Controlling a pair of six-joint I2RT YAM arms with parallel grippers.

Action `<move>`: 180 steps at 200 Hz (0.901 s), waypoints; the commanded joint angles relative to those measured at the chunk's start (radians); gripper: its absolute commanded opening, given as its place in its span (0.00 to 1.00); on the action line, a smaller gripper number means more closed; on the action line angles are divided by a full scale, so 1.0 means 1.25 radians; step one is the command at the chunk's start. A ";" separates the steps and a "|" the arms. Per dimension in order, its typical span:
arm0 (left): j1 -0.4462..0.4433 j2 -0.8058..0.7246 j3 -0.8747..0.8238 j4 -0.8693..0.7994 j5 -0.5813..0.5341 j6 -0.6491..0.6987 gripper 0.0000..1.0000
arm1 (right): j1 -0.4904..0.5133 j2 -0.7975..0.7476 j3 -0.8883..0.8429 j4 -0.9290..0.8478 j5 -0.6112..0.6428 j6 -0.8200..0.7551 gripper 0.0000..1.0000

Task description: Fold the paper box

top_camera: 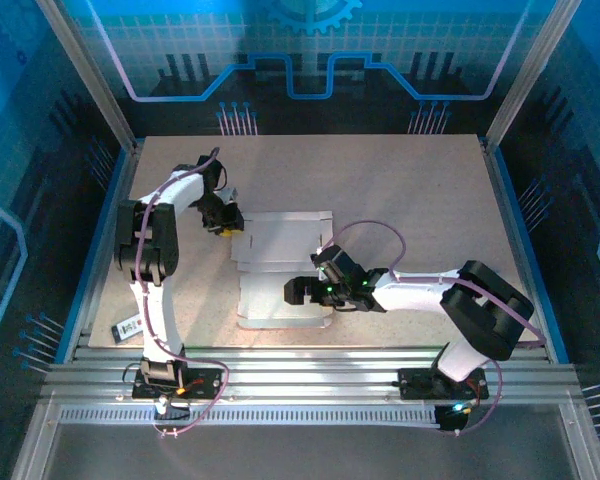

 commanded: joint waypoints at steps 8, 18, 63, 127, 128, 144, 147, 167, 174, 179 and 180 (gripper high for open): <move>0.004 -0.030 0.003 -0.021 0.040 0.007 0.15 | -0.001 0.007 -0.025 -0.023 0.013 0.015 1.00; 0.002 -0.046 -0.010 -0.011 0.037 0.001 0.15 | 0.000 0.003 -0.025 -0.026 0.014 0.015 1.00; 0.000 -0.118 -0.081 0.030 0.072 -0.049 0.19 | -0.002 -0.050 0.009 -0.118 0.055 -0.039 1.00; -0.003 -0.231 -0.213 0.088 0.055 -0.159 0.47 | 0.000 -0.120 0.017 -0.182 0.049 -0.092 1.00; -0.003 -0.234 -0.215 0.089 0.056 -0.161 0.48 | 0.000 -0.121 0.017 -0.182 0.049 -0.093 1.00; -0.018 -0.294 -0.276 0.109 0.059 -0.193 0.55 | -0.001 -0.128 0.006 -0.182 0.048 -0.093 1.00; -0.023 -0.304 -0.289 0.114 0.061 -0.199 0.57 | -0.001 -0.129 0.004 -0.181 0.047 -0.095 1.00; -0.062 -0.360 -0.350 0.131 0.048 -0.224 0.68 | -0.001 -0.122 -0.002 -0.178 0.039 -0.100 1.00; -0.075 -0.377 -0.368 0.139 0.045 -0.231 0.69 | 0.000 -0.119 -0.001 -0.178 0.038 -0.103 1.00; -0.084 -0.388 -0.379 0.147 0.043 -0.237 0.69 | -0.001 -0.114 -0.003 -0.178 0.035 -0.104 1.00; -0.085 -0.390 -0.381 0.149 0.042 -0.239 0.69 | 0.000 -0.114 -0.003 -0.177 0.035 -0.104 1.00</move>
